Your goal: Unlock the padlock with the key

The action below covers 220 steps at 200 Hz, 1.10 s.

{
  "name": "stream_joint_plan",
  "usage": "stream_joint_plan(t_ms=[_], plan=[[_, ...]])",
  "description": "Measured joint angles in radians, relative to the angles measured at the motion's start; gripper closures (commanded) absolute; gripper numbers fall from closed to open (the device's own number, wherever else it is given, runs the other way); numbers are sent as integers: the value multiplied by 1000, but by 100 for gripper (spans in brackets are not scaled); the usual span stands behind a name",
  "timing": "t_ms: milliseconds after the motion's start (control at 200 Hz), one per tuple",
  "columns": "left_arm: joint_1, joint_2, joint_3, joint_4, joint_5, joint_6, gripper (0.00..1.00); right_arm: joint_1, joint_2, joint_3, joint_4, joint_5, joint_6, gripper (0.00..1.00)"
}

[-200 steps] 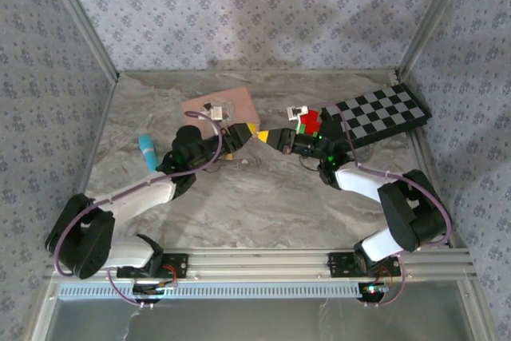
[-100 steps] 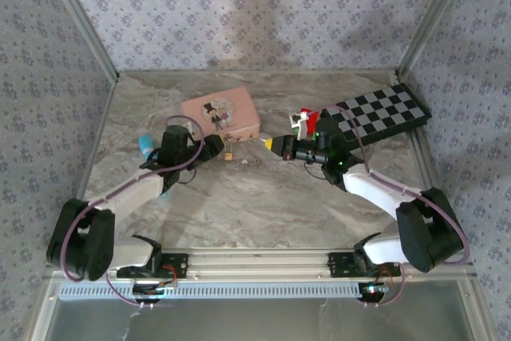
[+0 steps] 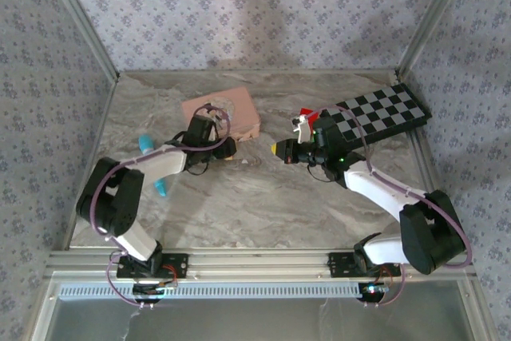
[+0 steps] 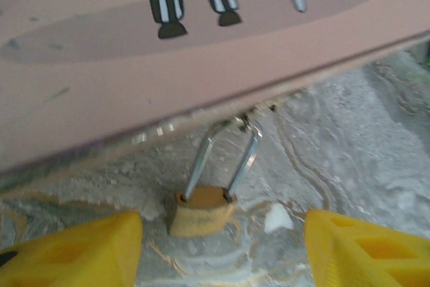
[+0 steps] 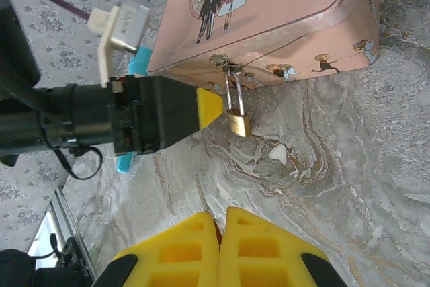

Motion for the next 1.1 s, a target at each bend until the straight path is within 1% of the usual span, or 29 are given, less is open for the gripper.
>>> stream_joint_plan(t_ms=[60, 205, 430, 560, 755, 889, 1099], plan=[[0, 33, 15, 0, -6, 11, 39, 1, 0, 0, -2, 0, -3, 100], [-2, 99, 45, 6, -8, 29, 49, 3, -3, 0, -2, 4, -6, 100], [-23, 179, 79, 38, 0, 37, 68, 3, -4, 0, -2, 4, -7, 100], [-25, 187, 79, 61, 0, 23, 78, 3, -4, 0, -2, 6, -6, 100], [-27, 188, 70, 98, 30, -8, 93, 2, -4, -1, -1, 11, -6, 100], [-27, 177, 58, 111, 64, -60, 100, 3, -1, -17, 28, 11, 13, 100], [-26, 125, 16, 159, 155, -217, 100, 34, 80, -93, 185, 11, 122, 100]])
